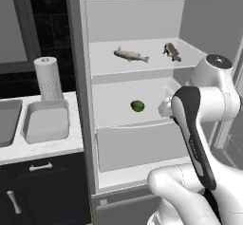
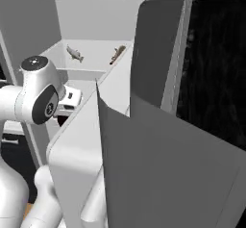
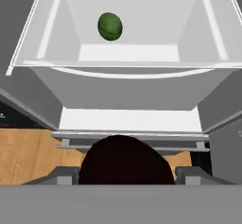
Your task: Place one avocado and one fish in each tupperware on the nearby counter, to pack two identical lunches.
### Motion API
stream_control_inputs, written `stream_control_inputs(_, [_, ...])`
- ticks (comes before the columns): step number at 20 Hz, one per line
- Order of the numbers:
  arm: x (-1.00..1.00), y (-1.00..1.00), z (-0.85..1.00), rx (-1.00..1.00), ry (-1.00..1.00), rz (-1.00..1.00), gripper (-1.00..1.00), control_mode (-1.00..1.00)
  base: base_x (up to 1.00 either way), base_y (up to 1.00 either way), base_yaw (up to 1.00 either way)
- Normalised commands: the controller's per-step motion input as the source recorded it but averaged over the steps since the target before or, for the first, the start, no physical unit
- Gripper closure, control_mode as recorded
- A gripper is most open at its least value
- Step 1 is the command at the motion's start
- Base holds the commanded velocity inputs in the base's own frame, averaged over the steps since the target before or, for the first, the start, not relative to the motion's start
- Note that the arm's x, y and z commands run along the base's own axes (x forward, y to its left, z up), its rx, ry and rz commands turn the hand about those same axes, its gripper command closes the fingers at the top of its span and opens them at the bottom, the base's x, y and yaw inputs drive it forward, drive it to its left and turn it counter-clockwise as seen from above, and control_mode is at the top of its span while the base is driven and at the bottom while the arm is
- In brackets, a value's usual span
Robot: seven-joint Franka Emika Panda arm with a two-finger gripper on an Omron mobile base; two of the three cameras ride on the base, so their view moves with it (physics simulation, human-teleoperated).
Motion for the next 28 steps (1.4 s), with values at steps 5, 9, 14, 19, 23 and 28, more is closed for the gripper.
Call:
stream_control_inputs(5, [0.00, 0.00, 0.00, 0.00, 0.00, 0.00, 1.00, 1.00, -0.53, 0.82, 0.00])
stream_control_inputs(9, [0.00, 0.00, 0.00, 0.00, 0.00, 0.00, 1.00, 1.00, -0.13, 1.00, -0.03])
stream_control_inputs(14, [0.00, 0.00, 0.00, 0.00, 0.00, 0.00, 1.00, 1.00, -0.01, 1.00, -0.04])
stream_control_inputs(19, [0.00, 0.00, 0.00, 0.00, 0.00, 0.00, 1.00, 1.00, 0.04, 1.00, -0.07])
stream_control_inputs(23, [0.00, 0.00, 0.00, 0.00, 0.00, 0.00, 1.00, 1.00, 0.28, 0.92, -0.02])
stream_control_inputs(28, [0.00, 0.00, 0.00, 0.00, 0.00, 0.00, 1.00, 1.00, 0.43, 0.49, -0.03])
